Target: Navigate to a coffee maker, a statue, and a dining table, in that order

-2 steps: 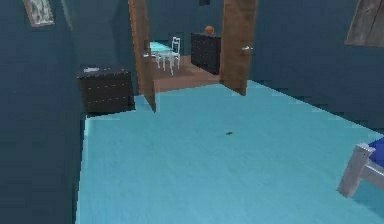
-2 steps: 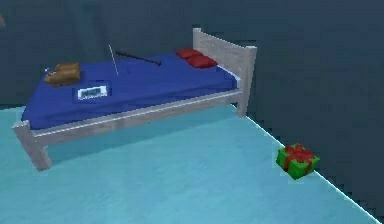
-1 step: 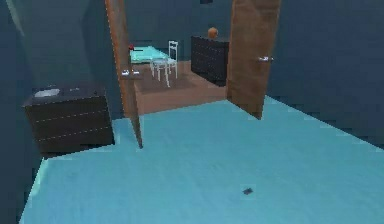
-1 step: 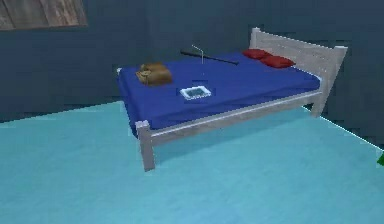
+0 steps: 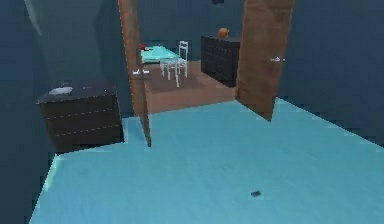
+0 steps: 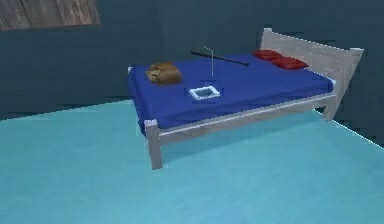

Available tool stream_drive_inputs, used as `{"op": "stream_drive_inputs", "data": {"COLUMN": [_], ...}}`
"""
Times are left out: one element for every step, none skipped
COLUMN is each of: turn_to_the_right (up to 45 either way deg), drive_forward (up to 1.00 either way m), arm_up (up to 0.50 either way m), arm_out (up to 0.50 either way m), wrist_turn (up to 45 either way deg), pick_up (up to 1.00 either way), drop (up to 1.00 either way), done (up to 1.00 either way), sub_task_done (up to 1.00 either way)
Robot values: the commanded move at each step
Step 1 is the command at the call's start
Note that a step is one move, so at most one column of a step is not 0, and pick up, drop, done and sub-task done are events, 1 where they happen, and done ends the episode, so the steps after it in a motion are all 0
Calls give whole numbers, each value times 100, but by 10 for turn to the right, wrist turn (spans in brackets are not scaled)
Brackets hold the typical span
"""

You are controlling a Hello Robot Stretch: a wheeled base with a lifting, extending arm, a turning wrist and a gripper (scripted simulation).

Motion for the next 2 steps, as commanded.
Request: {"op": "stream_drive_inputs", "data": {"turn_to_the_right": [90, 0], "drive_forward": [0, 100], "arm_up": [0, 0], "arm_out": [0, 0], "wrist_turn": [0, 0], "pick_up": [0, 0], "drop": [0, 0], "done": [0, 0], "sub_task_done": [0, 0]}}
